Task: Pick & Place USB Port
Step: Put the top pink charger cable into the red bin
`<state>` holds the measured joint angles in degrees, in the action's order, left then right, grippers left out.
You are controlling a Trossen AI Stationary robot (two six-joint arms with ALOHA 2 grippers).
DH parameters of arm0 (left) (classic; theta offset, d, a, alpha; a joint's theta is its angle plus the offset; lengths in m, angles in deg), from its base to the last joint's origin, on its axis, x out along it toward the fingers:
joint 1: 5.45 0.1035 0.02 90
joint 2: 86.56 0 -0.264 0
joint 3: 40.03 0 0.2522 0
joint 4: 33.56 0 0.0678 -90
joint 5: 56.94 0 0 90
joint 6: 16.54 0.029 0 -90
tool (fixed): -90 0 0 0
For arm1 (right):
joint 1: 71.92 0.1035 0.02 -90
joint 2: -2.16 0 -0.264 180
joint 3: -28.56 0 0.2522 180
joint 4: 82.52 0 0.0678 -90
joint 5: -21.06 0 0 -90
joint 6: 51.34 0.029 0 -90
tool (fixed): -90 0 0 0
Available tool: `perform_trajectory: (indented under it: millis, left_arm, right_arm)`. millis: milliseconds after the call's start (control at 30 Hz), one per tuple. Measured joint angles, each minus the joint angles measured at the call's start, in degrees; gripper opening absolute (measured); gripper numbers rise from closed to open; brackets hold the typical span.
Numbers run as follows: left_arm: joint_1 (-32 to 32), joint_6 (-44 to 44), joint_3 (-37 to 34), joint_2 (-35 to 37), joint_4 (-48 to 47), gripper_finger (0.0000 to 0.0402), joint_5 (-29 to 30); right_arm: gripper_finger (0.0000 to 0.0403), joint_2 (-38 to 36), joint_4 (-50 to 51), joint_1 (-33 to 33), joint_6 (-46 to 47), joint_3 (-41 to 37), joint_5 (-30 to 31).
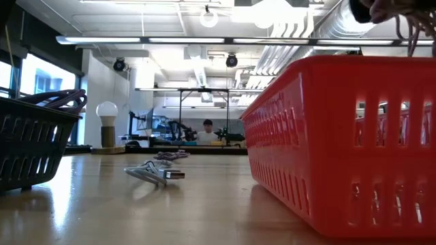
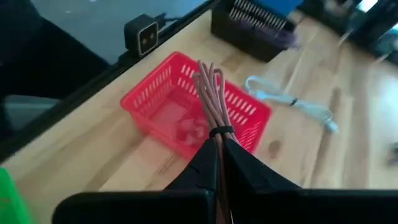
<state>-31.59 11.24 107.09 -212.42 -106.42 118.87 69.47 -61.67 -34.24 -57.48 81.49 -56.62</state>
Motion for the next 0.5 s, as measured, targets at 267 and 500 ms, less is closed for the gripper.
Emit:
perform_trajectory:
  millis: [267, 500]
  left_arm:
    - [-4.69, -15.45, -0.03, 0.13, -13.96, 0.0044, 0.56]
    - [-7.84, -44.73, -0.16, 2.88, -30.97, 0.0044, -10.04]
  right_arm:
    - [0.0003, 6.45, 15.84, -4.46, -3.55, 13.90, -9.23]
    - [0.0003, 18.34, 28.32, -5.43, -12.11, 26.81, -15.18]
